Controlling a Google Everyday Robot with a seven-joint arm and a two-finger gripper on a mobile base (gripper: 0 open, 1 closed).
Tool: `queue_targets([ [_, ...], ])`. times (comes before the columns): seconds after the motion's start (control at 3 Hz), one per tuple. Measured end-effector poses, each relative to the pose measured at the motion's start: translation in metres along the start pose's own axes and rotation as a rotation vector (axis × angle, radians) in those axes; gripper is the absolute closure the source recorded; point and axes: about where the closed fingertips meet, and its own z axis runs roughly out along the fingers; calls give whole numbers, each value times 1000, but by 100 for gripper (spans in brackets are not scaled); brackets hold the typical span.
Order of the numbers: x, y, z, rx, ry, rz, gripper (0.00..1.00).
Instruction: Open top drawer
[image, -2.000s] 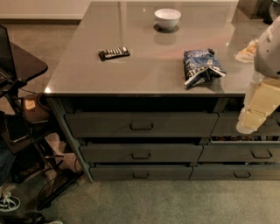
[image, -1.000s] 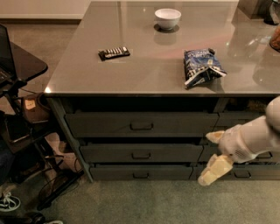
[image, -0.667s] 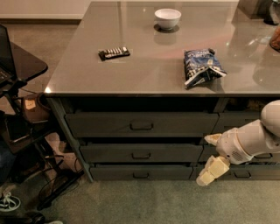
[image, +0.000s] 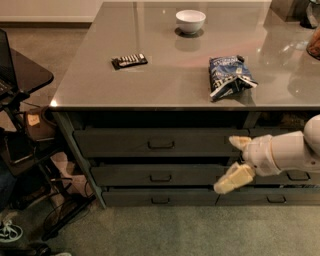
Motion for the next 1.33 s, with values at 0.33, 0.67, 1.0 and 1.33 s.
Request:
queue_targets([
  [0.33,-43,-26,-12,73,-163,-6,0],
  [0.67,-47,-25,-11,69,-170,-5,0],
  [1.0,-47,-25,-11,69,-170,-5,0],
  [1.33,-65,-39,5,121,-213,-14,0],
])
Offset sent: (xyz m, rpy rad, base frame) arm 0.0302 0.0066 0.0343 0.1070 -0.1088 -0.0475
